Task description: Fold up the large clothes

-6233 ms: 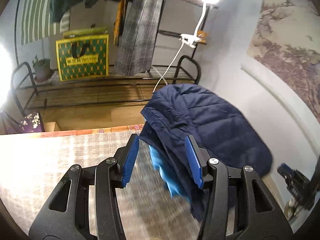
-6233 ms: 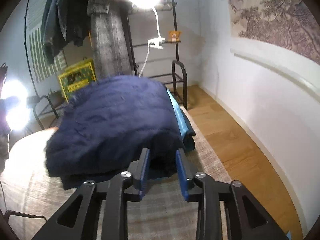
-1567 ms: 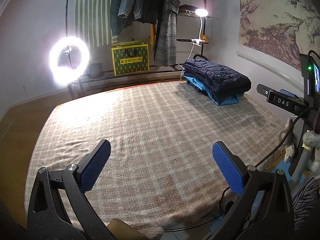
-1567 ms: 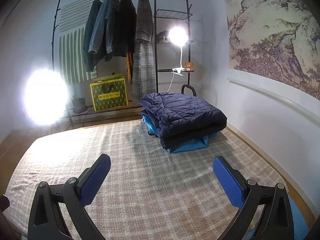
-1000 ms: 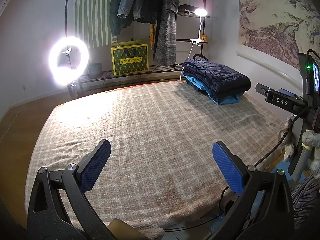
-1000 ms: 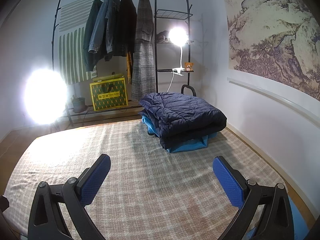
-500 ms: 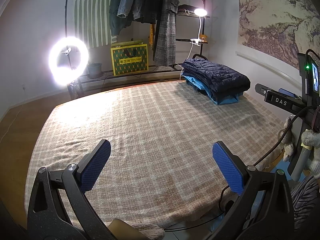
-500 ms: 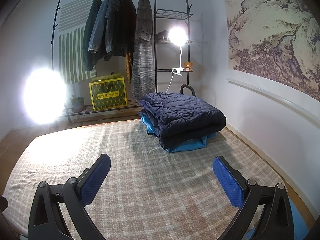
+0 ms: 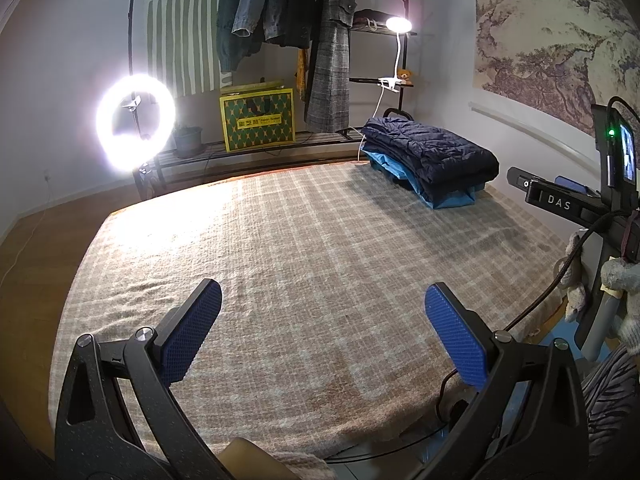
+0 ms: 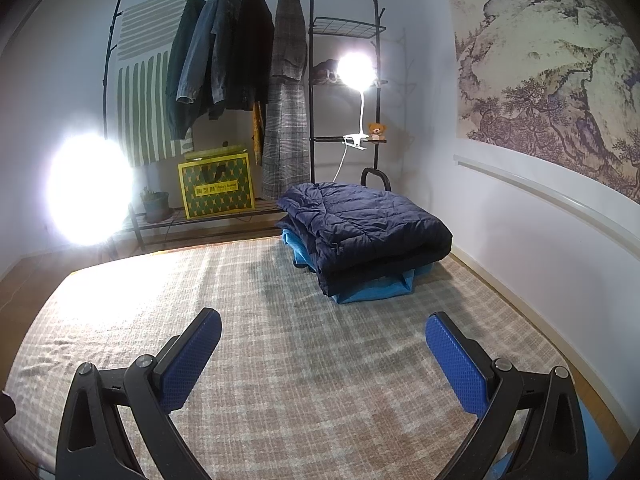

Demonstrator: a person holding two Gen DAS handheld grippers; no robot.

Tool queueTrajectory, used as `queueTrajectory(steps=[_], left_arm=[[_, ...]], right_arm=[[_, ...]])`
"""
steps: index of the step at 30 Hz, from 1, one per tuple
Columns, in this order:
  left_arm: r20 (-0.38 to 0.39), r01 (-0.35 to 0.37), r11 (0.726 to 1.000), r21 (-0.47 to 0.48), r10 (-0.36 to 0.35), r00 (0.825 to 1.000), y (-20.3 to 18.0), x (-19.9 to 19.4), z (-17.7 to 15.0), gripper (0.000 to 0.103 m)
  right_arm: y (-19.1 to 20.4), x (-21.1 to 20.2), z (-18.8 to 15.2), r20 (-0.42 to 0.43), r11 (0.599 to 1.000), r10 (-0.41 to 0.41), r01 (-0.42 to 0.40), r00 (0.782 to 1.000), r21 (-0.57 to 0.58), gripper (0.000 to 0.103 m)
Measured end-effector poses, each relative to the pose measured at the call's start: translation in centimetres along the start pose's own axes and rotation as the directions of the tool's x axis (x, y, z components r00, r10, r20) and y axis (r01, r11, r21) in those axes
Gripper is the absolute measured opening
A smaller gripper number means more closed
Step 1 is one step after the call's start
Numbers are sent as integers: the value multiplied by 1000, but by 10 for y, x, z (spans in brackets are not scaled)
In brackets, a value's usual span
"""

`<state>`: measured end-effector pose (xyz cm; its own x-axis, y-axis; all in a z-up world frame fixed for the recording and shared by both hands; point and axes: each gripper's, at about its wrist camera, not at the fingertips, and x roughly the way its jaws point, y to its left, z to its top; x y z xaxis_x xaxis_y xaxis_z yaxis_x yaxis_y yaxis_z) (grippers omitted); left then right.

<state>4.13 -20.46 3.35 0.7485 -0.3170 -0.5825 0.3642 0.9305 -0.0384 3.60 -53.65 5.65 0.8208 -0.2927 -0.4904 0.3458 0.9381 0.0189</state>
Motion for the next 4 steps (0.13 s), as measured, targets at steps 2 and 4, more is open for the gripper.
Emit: queueTrajectory(steps=[2,4], left_arm=[[1,3,1000,3,-3,1000,0,1,2,103],[0,-2,1000,1,2,1000,-3,0,0,103]], right_arm=[[-1,1,-1,-3,1000,1,-1,1000,-1,103],[-2,2,-3,-7,1000,1,-1,1000,-4,103]])
